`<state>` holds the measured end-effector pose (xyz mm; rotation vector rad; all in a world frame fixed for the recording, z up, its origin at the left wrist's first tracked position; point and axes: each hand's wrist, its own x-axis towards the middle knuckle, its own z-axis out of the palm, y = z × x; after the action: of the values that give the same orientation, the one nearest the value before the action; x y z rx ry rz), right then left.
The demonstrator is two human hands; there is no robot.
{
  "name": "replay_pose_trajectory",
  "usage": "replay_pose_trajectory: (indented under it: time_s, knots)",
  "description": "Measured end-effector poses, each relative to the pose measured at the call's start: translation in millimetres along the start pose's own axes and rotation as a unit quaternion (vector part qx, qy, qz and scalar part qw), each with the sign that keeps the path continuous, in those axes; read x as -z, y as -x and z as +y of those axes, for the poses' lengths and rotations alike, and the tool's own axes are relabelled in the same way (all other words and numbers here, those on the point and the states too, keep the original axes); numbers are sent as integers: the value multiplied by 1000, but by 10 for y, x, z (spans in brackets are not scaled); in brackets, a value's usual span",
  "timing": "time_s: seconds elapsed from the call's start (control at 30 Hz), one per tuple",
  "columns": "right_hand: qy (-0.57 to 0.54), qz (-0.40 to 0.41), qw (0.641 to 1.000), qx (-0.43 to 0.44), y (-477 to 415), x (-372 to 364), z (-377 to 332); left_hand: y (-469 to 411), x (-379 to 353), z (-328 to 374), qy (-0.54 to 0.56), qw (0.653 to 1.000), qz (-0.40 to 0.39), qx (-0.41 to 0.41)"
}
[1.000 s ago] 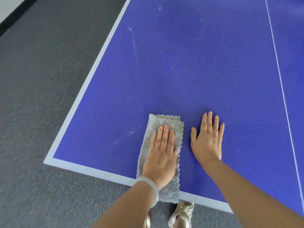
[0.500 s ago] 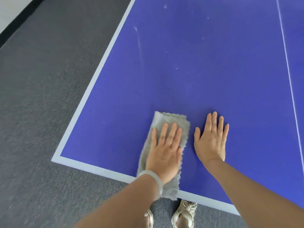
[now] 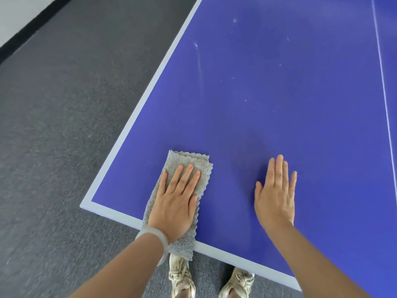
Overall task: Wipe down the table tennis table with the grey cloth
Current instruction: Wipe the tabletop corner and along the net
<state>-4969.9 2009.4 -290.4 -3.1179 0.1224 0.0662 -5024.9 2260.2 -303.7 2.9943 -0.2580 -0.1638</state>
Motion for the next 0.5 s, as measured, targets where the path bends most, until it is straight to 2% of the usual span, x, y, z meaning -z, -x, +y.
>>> replay_pose_trajectory:
  time_s: [0.1, 0.17, 0.3, 0.4, 0.5]
  knots:
    - [-34, -21, 999, 4, 109, -44, -461, 4, -21, -27, -4, 1000, -6, 9]
    - [-50, -54, 997, -39, 94, -91, -708, -6, 4, 3, 3, 1000, -5, 11]
    - [-50, -43, 994, -83, 104, -154, -803, 32, 21, -19, 3, 1000, -9, -15]
    - [-61, -34, 995, -77, 117, -185, -814, 176, 40, -415, -8, 999, -11, -41]
    - [-57, -40, 994, -82, 93, -188, -830, 182, 135, -984, -3, 1000, 0, 28]
